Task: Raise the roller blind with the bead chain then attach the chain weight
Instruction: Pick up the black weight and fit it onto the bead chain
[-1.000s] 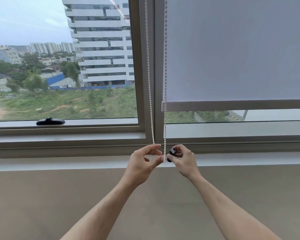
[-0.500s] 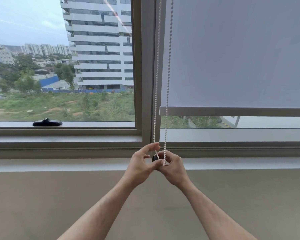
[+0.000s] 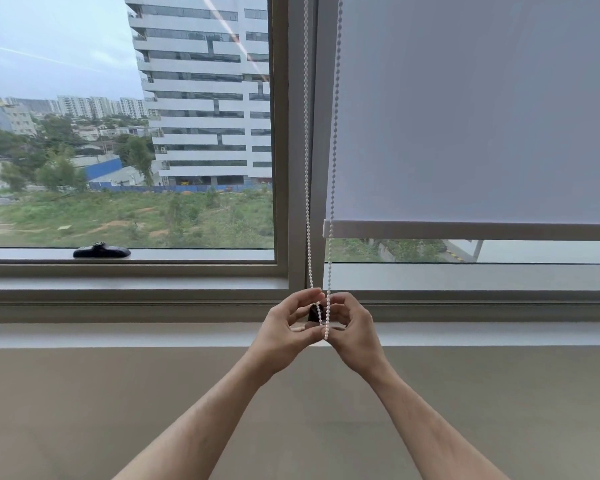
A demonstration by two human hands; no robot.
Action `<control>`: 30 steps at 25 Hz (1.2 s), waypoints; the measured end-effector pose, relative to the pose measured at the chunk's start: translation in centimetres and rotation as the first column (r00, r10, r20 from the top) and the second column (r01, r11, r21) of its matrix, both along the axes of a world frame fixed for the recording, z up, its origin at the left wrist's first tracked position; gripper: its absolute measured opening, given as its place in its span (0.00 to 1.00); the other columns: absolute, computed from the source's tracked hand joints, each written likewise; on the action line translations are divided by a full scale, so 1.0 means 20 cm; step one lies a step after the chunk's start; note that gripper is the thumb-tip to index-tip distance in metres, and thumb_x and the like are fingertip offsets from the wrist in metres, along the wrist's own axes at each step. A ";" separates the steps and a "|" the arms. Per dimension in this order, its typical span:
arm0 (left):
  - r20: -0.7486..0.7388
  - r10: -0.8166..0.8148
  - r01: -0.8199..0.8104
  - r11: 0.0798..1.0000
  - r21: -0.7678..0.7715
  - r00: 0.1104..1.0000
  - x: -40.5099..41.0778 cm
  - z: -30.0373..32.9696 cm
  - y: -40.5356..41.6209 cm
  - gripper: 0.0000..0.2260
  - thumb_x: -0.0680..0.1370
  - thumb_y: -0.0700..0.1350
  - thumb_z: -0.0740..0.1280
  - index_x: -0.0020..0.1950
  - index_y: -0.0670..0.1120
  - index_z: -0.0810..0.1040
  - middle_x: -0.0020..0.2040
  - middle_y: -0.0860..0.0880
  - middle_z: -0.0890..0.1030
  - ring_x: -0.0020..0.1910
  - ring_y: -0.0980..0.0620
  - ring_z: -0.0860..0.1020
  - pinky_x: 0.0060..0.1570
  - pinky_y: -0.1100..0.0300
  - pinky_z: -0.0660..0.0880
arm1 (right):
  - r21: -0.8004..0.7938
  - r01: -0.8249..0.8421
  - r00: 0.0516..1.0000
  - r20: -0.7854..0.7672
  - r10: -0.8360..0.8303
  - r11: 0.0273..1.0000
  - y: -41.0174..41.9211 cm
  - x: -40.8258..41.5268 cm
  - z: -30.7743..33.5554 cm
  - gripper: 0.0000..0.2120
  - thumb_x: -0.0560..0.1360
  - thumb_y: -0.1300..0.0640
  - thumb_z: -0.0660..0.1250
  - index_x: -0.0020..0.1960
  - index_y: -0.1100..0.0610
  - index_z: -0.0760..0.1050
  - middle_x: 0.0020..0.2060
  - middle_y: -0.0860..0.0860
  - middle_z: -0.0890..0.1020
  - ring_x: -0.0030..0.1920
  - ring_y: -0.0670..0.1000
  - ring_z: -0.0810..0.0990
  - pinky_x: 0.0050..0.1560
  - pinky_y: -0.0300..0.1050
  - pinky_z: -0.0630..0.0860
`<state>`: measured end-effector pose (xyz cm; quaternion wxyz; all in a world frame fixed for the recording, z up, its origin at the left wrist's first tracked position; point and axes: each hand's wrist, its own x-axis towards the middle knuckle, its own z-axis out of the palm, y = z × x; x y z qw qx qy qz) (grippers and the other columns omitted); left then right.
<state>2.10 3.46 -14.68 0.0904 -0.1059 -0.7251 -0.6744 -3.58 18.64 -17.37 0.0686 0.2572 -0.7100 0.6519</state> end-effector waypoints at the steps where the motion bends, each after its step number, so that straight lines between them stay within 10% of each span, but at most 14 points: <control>1: 0.000 -0.003 0.003 1.000 0.009 1.000 0.00 0.00 0.00 0.25 0.71 0.34 0.76 0.64 0.53 0.76 0.62 0.53 0.81 0.60 0.60 0.80 0.52 0.64 0.78 | -0.005 0.001 1.000 -0.004 -0.001 1.000 0.00 0.00 0.00 0.22 0.64 0.67 0.75 0.49 0.45 0.77 0.44 0.46 0.87 0.48 0.46 0.86 0.43 0.41 0.81; 18: -0.050 0.076 -0.072 0.995 0.067 0.996 -0.03 0.02 -0.03 0.26 0.69 0.32 0.76 0.56 0.60 0.81 0.55 0.55 0.85 0.53 0.53 0.83 0.48 0.64 0.79 | -0.120 -0.148 0.987 0.048 0.155 0.982 0.05 0.02 0.00 0.20 0.64 0.61 0.81 0.53 0.53 0.78 0.47 0.50 0.84 0.50 0.53 0.84 0.48 0.46 0.82; 24: -0.050 0.078 -0.076 0.996 0.044 0.996 -0.06 0.03 -0.05 0.26 0.68 0.33 0.76 0.56 0.61 0.81 0.55 0.54 0.85 0.51 0.54 0.83 0.52 0.58 0.80 | -0.115 0.287 0.935 0.250 -0.251 0.951 0.17 -0.13 -0.23 0.08 0.71 0.64 0.74 0.46 0.54 0.80 0.36 0.53 0.83 0.37 0.53 0.81 0.38 0.46 0.83; 30: -0.060 0.086 -0.084 0.996 0.022 0.995 -0.08 0.07 -0.08 0.25 0.65 0.38 0.77 0.57 0.60 0.81 0.55 0.57 0.85 0.51 0.55 0.82 0.53 0.58 0.80 | 0.282 0.451 0.812 0.264 -0.521 0.847 0.22 -0.34 -0.45 0.06 0.73 0.62 0.73 0.49 0.57 0.80 0.39 0.51 0.82 0.42 0.54 0.81 0.40 0.43 0.78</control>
